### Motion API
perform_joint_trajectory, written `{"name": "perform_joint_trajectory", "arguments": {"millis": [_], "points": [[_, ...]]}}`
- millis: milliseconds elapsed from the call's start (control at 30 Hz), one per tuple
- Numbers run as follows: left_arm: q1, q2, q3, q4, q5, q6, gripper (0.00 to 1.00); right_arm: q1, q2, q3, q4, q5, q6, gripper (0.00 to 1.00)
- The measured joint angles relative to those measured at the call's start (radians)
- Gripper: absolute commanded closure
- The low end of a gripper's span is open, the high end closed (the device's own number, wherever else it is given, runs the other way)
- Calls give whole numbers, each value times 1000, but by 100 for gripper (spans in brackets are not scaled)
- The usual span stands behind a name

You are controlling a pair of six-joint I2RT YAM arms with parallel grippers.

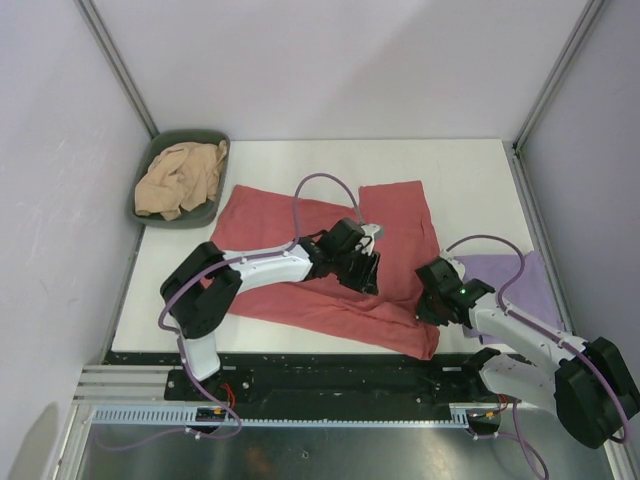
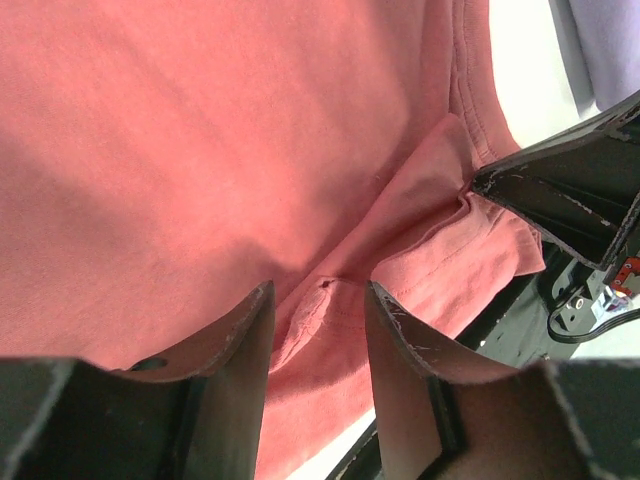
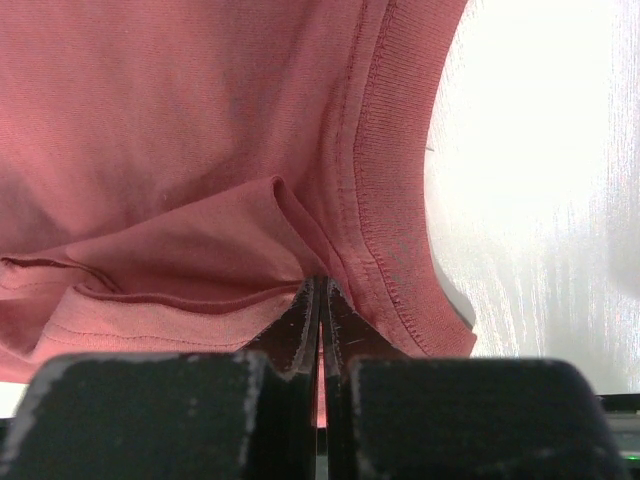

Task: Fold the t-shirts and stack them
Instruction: Fold the flattened tshirt in 1/3 of the way

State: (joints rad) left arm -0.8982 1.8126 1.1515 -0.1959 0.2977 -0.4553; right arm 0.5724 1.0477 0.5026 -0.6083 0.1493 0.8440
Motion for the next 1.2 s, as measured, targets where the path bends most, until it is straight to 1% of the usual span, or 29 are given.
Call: {"name": "perform_joint_trajectory", "arguments": {"millis": [300,533,633,700,800,833,900,1067,1200], "points": [[-1,26,0,0,39,0,56,0,0,-5,8,0,1,100],[-6,53,0,0,48,0,60,0,0,-5,9,0,1,100],[-7,61,0,0,48,0,67,0,0,-5,10,0,1,100],[-8,66,0,0,48,0,76,0,0,-5,11,-1,1,100],[-8,69,0,0,47,-2,93,0,0,-5,12,-2,1,100],[-8,69,0,0,46,-1,96,0,0,-5,13,-3,1,100],[-9,69,0,0,44,-2,99,0,0,-5,13,-4,1,100],[-6,69,0,0,-4,1,100,0,-5,0,10,2,0,100],[10,61,0,0,-59,-2,100,-5,14,61,1,24,-15,100]]}}
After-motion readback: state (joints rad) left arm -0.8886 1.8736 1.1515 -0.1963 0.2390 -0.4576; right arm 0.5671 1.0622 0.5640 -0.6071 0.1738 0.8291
